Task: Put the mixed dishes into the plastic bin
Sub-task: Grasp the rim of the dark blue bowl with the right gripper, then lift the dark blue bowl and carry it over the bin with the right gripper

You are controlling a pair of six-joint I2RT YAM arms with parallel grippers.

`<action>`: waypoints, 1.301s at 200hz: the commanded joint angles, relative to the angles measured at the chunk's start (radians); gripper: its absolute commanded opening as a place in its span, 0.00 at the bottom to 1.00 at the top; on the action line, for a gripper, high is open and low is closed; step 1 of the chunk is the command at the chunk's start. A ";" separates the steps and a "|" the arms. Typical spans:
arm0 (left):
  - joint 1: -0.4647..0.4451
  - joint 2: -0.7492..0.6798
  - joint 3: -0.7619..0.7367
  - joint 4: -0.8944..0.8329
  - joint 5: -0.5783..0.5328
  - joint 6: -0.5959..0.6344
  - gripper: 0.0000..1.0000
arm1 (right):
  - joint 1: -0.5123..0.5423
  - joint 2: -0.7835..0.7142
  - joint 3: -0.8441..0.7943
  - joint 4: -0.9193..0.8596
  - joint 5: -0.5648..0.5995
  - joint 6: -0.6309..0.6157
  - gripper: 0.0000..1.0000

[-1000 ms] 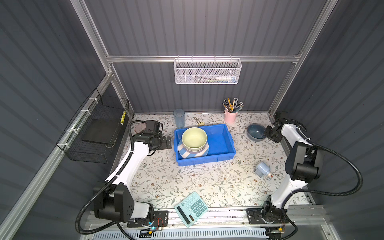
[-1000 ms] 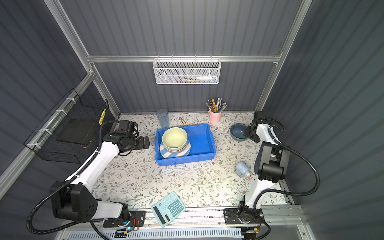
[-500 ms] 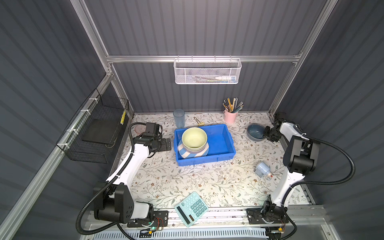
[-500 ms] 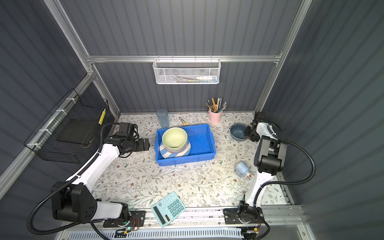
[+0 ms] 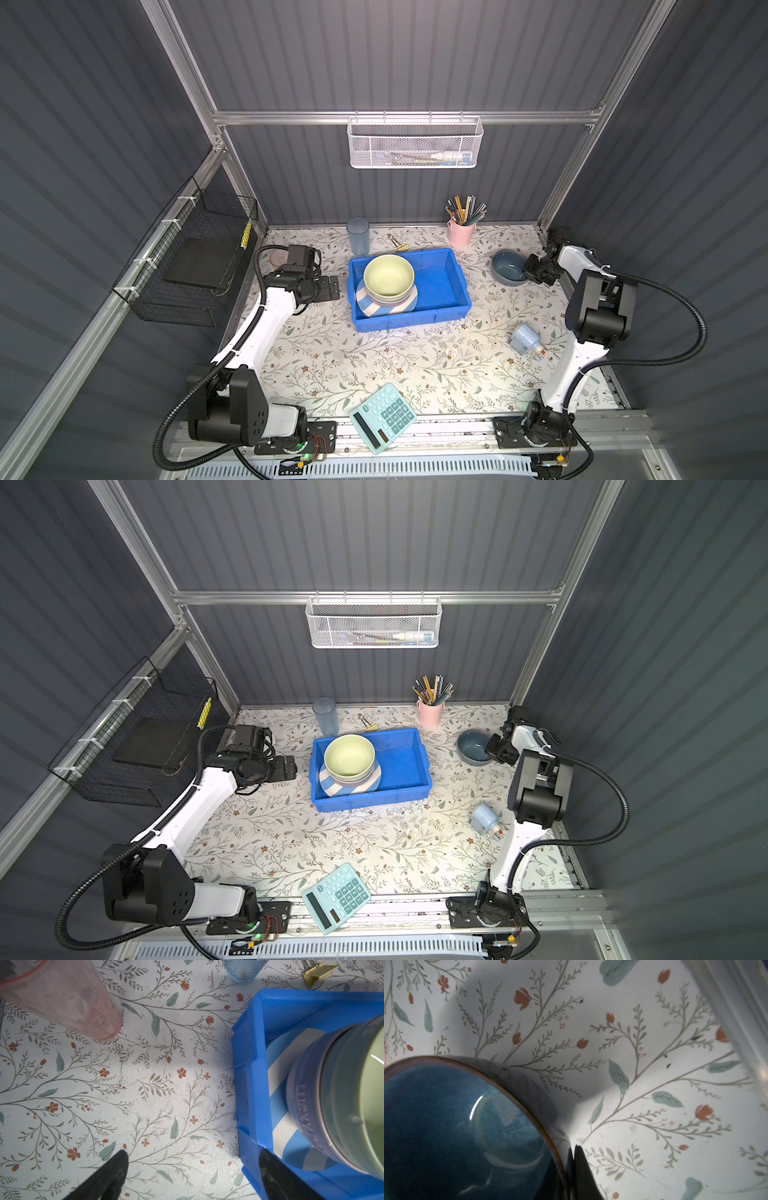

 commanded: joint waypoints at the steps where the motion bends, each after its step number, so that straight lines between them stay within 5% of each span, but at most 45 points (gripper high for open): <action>1: 0.009 -0.001 -0.006 0.002 0.017 0.020 0.99 | 0.000 -0.005 0.014 -0.016 -0.042 0.002 0.06; 139: 0.063 0.012 -0.004 0.002 0.046 0.004 0.99 | 0.154 -0.314 -0.026 -0.042 -0.102 -0.014 0.00; 260: 0.071 0.012 -0.006 0.003 0.046 -0.003 0.99 | 0.517 -0.307 0.343 -0.295 -0.142 -0.185 0.00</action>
